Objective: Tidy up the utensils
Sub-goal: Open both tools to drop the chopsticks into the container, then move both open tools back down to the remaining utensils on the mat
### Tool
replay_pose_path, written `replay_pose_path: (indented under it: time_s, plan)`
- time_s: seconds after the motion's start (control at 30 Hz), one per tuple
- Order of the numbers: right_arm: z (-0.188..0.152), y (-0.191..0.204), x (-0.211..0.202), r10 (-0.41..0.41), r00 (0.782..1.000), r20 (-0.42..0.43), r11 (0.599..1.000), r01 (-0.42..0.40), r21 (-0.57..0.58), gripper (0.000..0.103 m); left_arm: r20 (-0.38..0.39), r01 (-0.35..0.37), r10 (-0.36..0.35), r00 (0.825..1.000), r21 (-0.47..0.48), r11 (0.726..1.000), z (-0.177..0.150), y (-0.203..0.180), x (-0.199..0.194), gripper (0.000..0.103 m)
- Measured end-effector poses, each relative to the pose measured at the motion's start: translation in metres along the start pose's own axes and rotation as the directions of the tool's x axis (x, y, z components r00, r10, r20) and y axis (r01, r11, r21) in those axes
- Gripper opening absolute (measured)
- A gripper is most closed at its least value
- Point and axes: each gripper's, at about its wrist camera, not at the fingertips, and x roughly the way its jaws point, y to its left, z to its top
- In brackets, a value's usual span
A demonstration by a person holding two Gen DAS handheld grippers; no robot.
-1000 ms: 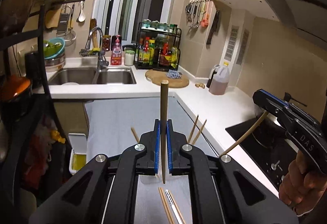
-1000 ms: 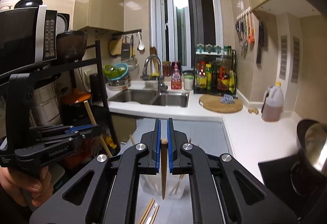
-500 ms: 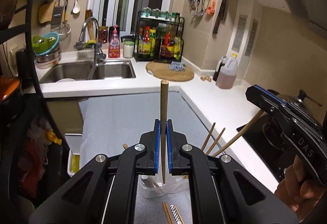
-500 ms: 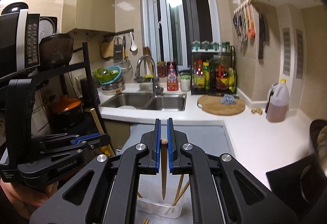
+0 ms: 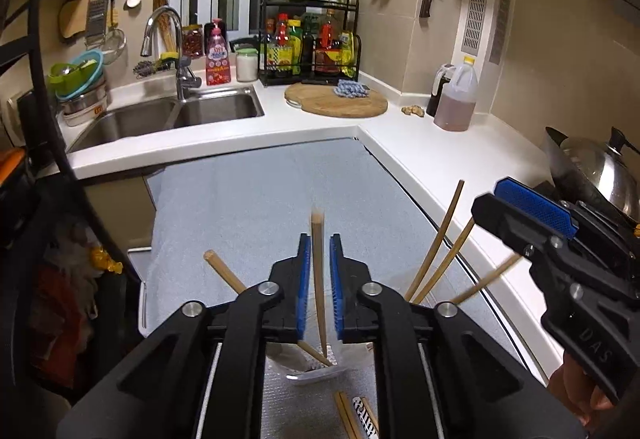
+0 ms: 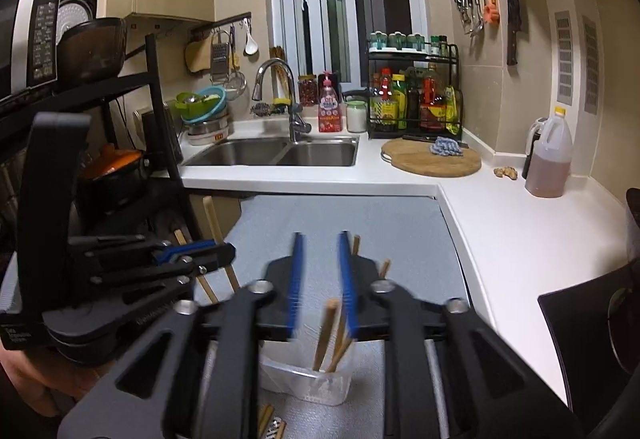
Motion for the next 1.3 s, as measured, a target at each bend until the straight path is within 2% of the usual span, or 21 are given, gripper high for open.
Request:
replay_pose_path:
  time_s: [0.17, 0.3, 0.43, 0.6, 0.73, 0.87, 0.97, 1.17, 1.3]
  plan:
    - [0.002, 0.000, -0.030, -0.041, 0.999, 0.034, 0.999, 0.041, -0.022, 0.035, 0.095, -0.024, 0.024, 0.995, -0.006, 1.000, 0.006, 0.002, -0.044, 0.025]
    - [0.000, 0.003, -0.062, -0.058, 0.995, 0.076, 0.998, 0.060, -0.024, 0.035, 0.151, -0.036, 0.038, 0.988, -0.017, 0.999, 0.000, 0.002, -0.082, 0.025]
    - [-0.012, 0.009, -0.095, -0.065, 0.992, 0.103, 0.997, 0.068, -0.023, 0.035, 0.171, -0.045, 0.049, 0.984, -0.025, 0.999, -0.025, 0.001, -0.113, 0.025]
    - [-0.048, 0.019, -0.125, -0.060, 0.994, 0.088, 0.998, 0.062, -0.026, 0.035, 0.153, -0.045, 0.052, 0.987, -0.045, 0.998, -0.071, 0.001, -0.129, 0.025]
    - [-0.085, 0.025, -0.135, -0.046, 0.998, 0.035, 0.999, 0.047, -0.014, 0.034, 0.120, -0.056, 0.063, 0.991, -0.060, 0.997, -0.115, 0.001, -0.131, 0.025]
    - [-0.116, 0.030, -0.141, -0.036, 0.999, -0.014, 0.999, 0.036, 0.003, 0.023, 0.085, -0.066, 0.071, 0.994, -0.067, 0.996, -0.151, 0.001, -0.129, 0.025]
    - [-0.139, 0.033, -0.146, -0.030, 0.999, -0.044, 0.999, 0.031, 0.011, 0.017, 0.070, -0.066, 0.071, 0.995, -0.072, 0.995, -0.176, -0.001, -0.129, 0.018]
    - [-0.190, 0.046, -0.144, -0.002, 0.992, -0.126, 0.999, 0.007, 0.039, 0.016, 0.035, -0.072, 0.075, 0.997, -0.088, 0.994, -0.223, -0.006, -0.121, 0.017]
    - [-0.221, 0.057, -0.134, 0.033, 0.981, -0.192, 0.998, -0.024, 0.051, 0.016, 0.013, -0.049, 0.051, 0.999, -0.097, 0.994, -0.238, -0.009, -0.112, 0.017]
